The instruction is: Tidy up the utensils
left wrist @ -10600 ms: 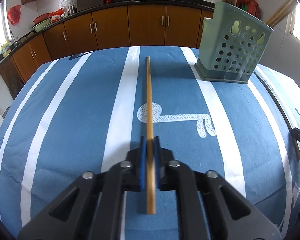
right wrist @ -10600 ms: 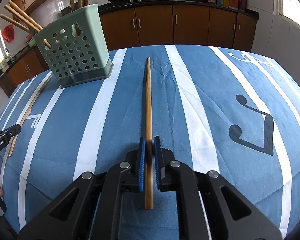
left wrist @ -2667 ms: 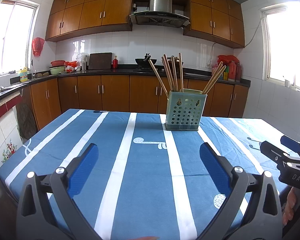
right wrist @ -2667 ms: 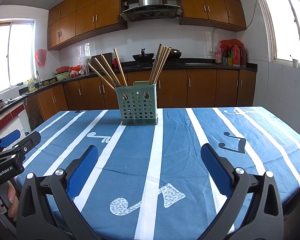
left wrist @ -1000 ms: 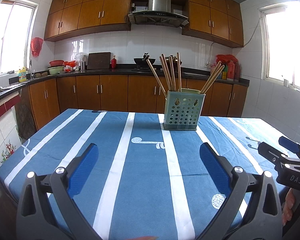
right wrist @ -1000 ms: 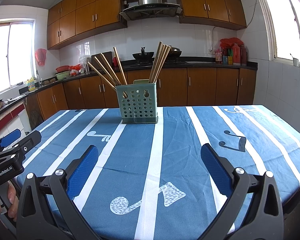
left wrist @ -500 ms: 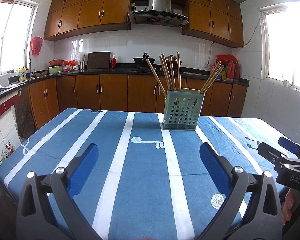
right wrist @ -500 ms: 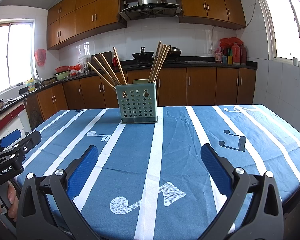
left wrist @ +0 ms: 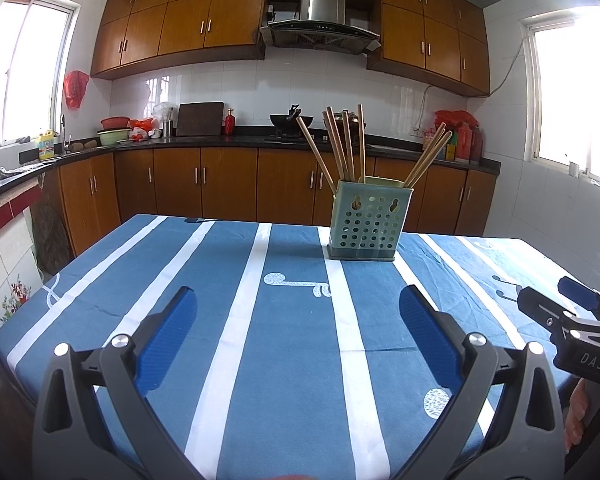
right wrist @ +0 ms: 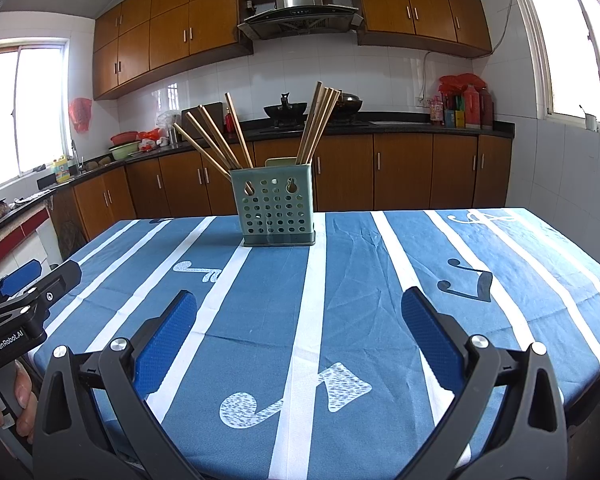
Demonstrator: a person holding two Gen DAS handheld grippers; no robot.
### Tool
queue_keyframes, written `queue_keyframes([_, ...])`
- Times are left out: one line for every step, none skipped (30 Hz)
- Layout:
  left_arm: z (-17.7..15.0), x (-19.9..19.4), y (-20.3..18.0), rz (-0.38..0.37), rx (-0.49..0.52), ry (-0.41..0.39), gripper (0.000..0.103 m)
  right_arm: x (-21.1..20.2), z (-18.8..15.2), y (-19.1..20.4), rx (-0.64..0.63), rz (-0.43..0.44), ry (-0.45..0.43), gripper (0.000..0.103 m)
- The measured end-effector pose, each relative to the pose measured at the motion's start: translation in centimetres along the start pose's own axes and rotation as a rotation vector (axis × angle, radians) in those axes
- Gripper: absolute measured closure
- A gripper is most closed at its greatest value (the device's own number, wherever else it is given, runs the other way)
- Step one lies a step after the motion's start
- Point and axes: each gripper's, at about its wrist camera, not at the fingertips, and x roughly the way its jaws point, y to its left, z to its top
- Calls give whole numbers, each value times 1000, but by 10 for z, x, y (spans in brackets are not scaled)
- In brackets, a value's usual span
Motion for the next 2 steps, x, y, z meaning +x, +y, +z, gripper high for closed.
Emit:
queue_keyframes([0,1,1,-1,0,1,4,0,0,0,0,0,0,2])
queue_keyframes([0,1,1,-1,-1,0,4,0,0,0,0,0,0,2])
